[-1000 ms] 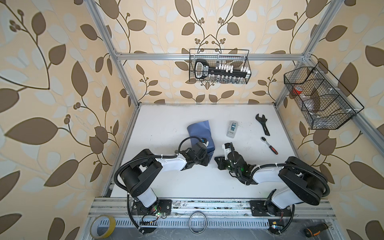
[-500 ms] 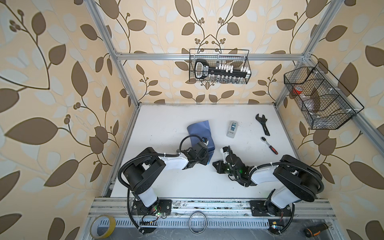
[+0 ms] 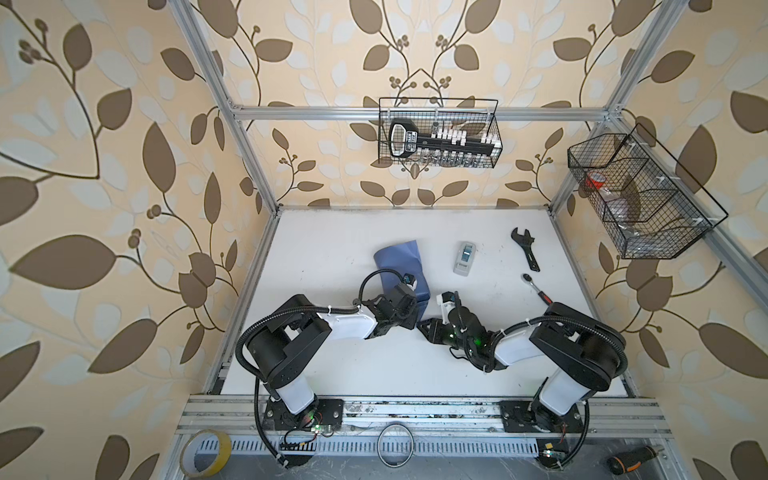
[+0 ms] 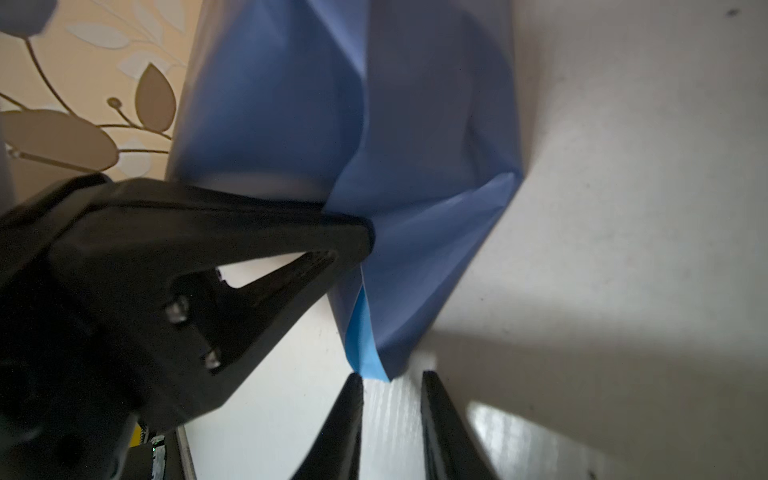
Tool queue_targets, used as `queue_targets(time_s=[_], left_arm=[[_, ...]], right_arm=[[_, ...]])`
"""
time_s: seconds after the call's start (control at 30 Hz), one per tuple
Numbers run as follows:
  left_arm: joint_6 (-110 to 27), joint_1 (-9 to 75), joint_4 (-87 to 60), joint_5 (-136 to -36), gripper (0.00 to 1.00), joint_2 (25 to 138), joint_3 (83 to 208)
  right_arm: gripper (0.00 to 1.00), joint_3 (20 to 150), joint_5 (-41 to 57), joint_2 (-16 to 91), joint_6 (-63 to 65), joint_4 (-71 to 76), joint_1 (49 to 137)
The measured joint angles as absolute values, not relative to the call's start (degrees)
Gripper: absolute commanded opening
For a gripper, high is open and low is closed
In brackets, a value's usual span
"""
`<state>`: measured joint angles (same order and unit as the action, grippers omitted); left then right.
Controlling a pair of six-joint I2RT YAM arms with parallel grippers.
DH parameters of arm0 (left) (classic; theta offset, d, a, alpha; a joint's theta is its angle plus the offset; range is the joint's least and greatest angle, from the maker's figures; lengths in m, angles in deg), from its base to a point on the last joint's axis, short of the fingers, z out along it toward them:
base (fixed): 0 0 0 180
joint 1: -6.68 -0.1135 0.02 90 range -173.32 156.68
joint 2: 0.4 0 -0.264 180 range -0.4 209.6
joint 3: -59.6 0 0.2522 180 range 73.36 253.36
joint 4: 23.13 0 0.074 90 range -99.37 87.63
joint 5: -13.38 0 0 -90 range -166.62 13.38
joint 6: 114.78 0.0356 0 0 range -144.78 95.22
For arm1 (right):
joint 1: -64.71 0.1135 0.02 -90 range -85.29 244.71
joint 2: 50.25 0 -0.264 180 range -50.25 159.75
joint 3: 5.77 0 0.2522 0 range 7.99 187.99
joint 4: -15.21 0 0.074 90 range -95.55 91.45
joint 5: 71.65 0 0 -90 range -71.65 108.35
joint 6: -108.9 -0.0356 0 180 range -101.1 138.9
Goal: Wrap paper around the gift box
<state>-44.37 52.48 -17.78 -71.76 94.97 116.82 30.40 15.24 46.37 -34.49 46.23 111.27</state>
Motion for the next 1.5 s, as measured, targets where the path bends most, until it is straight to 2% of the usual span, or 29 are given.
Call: queue_targets(time_s=[0.2, 0.77, 1.13, 1.5], left_arm=[[-44.5, 52.5, -17.8, -71.8, 0.00, 95.0, 116.8], [-46.1, 52.5, -17.4, -73.3, 0.00, 94.1, 117.4], [-46.1, 52.5, -17.3, -73.5, 0.00, 94.1, 117.5], [-46.1, 52.5, -17.4, -73.6, 0.03, 94.1, 117.5]], right_arm=[[0.29, 30.4, 16.3, 46.4, -35.5, 46.2, 111.6], [0.32, 31.8, 20.3, 46.3, -35.7, 44.2, 113.5], [0.21, 34.3, 25.3, 46.3, -33.5, 39.1, 113.9], [0.10, 35.5, 25.9, 46.7, -32.5, 37.1, 114.2]])
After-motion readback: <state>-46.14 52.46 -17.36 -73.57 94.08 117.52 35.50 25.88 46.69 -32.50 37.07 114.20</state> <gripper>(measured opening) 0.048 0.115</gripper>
